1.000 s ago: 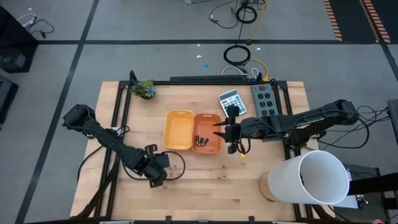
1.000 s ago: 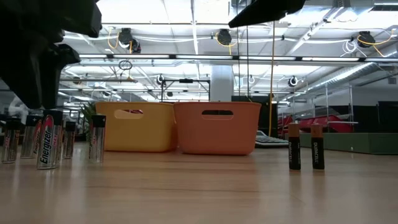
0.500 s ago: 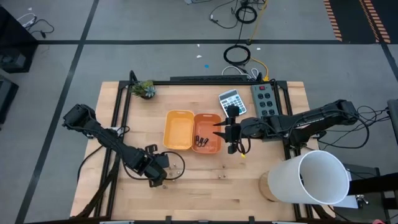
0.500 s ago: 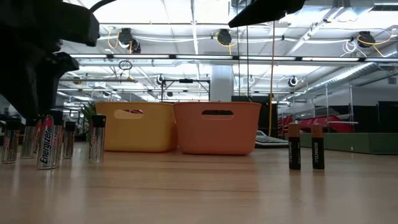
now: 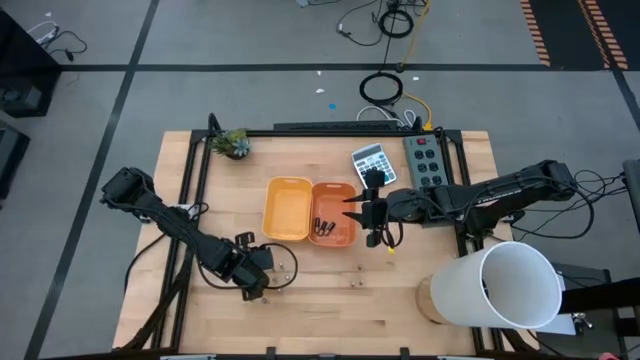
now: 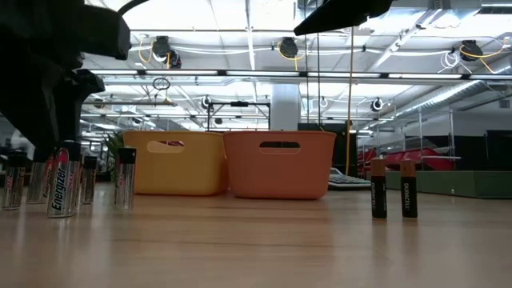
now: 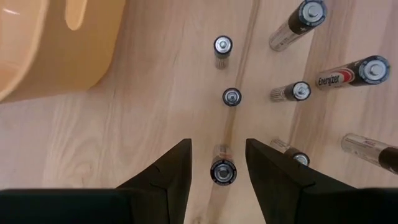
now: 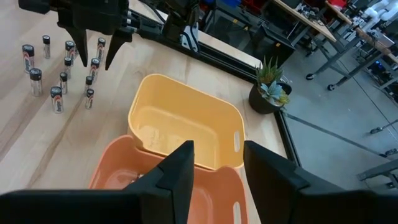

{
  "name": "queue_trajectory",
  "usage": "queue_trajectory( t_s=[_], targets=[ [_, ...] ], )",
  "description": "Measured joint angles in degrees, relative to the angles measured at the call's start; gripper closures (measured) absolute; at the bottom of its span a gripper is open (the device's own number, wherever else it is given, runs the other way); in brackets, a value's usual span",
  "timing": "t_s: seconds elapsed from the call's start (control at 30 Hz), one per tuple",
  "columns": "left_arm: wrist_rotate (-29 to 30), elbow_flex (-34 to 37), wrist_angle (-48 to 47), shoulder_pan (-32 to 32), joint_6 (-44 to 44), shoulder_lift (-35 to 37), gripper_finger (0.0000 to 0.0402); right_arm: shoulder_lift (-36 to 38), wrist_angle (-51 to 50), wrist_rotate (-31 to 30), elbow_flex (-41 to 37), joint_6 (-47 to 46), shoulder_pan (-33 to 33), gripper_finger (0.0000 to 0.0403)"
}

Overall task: Sort batteries
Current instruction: Put the silver battery into the yellow bin

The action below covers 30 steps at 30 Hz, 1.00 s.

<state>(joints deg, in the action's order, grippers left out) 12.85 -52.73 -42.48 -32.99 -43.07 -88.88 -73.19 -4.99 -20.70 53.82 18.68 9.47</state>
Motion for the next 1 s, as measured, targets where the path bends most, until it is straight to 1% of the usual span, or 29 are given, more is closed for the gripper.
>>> queue_trajectory(
  t_s=[0.2, 0.33, 0.67, 0.8, 1.0],
  targets=[
    [-0.41, 1.77, 0.61, 0.0, 0.0, 0.0, 0.024, 0.0, 0.0, 0.01, 0.01, -0.01, 0.0, 0.0273],
    [-1.56, 3.65, 3.11, -0.02, -0.05, 0.0, 0.024, 0.0, 0.0, 0.01, 0.02, -0.02, 0.0, 0.0273],
    [-2.31, 3.79, 3.65, 0.0, -0.04, 0.0, 0.0243, 0.0, 0.01, 0.01, 0.02, -0.22, 0.0, 0.0273],
    [-3.72, 3.79, 3.68, -0.02, -0.02, 0.0, 0.0269, 0.0, 0.0, 0.01, 0.02, -0.22, 0.02, 0.0273],
    [-4.29, 3.79, 4.55, -0.01, 0.0, 0.0, 0.0329, 0.0, 0.0, 0.01, 0.02, -0.22, 0.0, 0.0273]
  ],
)
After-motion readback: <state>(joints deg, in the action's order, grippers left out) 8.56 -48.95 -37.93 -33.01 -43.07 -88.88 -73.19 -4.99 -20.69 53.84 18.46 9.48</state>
